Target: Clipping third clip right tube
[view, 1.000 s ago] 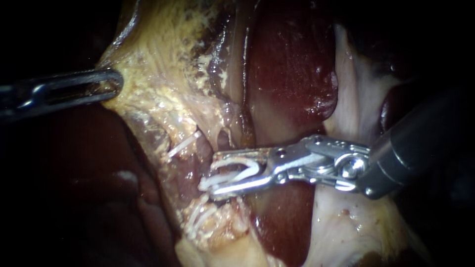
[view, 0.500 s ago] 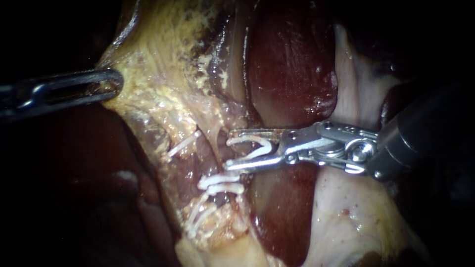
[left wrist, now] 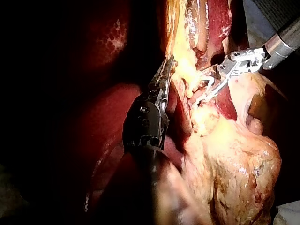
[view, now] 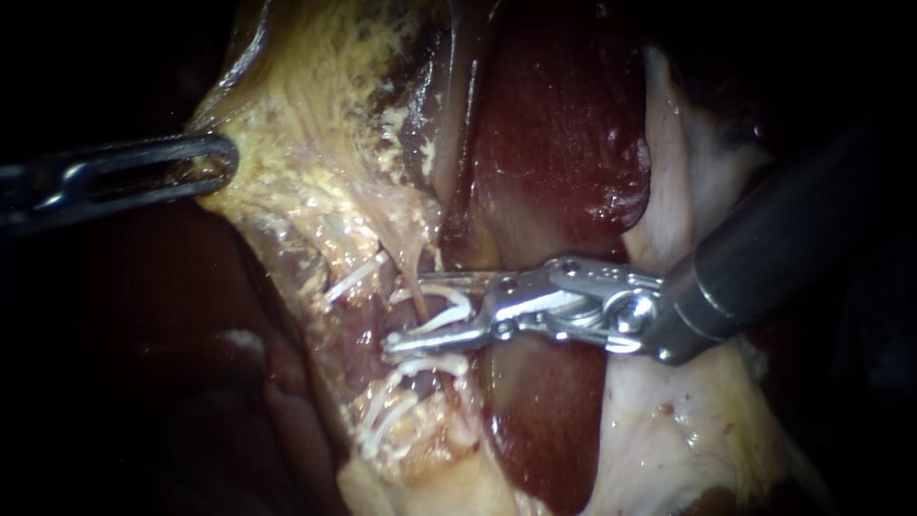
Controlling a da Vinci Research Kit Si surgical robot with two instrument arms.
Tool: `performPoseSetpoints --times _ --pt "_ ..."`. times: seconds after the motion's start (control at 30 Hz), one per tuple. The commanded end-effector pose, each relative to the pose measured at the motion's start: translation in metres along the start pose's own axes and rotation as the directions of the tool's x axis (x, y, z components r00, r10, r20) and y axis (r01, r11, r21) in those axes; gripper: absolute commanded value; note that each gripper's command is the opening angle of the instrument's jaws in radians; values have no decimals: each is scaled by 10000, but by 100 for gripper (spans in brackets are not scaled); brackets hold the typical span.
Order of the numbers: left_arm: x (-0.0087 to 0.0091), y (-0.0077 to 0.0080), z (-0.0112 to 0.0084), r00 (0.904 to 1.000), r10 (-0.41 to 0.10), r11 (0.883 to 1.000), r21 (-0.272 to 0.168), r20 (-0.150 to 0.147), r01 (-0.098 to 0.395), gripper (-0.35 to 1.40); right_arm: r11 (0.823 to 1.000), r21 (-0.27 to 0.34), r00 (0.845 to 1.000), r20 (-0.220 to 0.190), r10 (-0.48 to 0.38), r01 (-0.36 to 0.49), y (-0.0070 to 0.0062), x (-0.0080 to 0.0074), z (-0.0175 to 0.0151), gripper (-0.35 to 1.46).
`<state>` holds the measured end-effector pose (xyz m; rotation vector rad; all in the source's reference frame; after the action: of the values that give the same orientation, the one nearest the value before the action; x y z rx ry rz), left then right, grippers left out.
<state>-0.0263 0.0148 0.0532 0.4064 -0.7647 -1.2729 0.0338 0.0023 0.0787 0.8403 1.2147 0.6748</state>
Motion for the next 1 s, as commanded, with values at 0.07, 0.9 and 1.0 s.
performPoseSetpoints --times 0.07,0.9,1.0 --pt "0 0 0 10000 1 10000 0 0 -1 -35 9993 287 9996 -140 238 -234 -5 4 -3 60" --pt "0 0 -1 10000 0 10000 0 -1 0 -35 9764 1597 9849 -697 1583 -1456 -19 22 -9 59" --pt "0 0 -1 10000 0 10000 0 -1 0 -35 9758 1603 9833 -807 1629 -1485 -20 28 -11 59"
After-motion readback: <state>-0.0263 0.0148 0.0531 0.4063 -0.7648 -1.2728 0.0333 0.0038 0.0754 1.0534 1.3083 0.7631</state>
